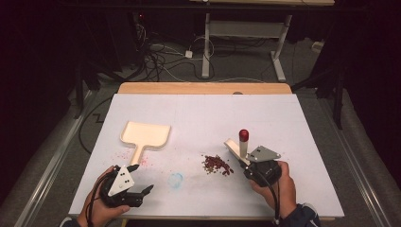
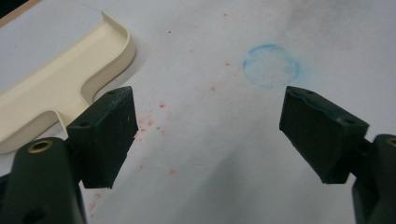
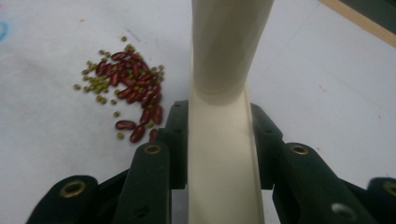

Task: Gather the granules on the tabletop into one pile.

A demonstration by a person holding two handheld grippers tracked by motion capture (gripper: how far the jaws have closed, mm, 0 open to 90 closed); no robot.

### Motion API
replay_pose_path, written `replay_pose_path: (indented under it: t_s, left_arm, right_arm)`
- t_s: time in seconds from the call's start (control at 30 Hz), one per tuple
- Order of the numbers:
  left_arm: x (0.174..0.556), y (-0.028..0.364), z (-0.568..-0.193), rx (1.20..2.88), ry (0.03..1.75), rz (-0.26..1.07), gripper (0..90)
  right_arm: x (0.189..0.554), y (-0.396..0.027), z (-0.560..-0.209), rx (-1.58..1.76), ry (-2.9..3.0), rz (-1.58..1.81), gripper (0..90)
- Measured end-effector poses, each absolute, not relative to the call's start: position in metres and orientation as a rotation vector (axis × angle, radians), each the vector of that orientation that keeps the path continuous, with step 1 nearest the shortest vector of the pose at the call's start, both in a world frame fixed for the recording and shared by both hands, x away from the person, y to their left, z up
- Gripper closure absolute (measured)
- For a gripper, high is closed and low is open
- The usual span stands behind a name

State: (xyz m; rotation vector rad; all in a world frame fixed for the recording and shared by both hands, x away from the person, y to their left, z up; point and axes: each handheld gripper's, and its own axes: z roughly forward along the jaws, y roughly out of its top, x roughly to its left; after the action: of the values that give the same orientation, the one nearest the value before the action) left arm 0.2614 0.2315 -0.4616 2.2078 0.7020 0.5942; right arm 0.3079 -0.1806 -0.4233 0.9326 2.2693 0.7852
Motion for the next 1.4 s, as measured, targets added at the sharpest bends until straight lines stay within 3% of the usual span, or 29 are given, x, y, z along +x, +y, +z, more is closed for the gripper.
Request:
replay_pose_path:
  t_s: [0.3, 0.6, 0.93, 1.4]
  left_arm:
    - [0.262, 0.229, -0.461, 2.204, 0.703, 0.595, 19.3]
    - [0.261, 0.23, -0.461, 2.203, 0.706, 0.599, 19.2]
    - [0.262, 0.232, -0.46, 2.198, 0.716, 0.605, 19.2]
    - [0.263, 0.232, -0.462, 2.205, 0.719, 0.593, 19.2]
  right_arm:
    - [0.291, -0.149, -0.424, 0.809, 2.273, 0.845, 67.2]
    - [0.295, -0.173, -0.407, 0.829, 2.235, 0.966, 67.3]
    - [0.286, -0.176, -0.395, 0.631, 2.389, 1.181, 67.2]
    - [0.31, -0.154, -0.427, 0.222, 2.701, 1.195, 67.2]
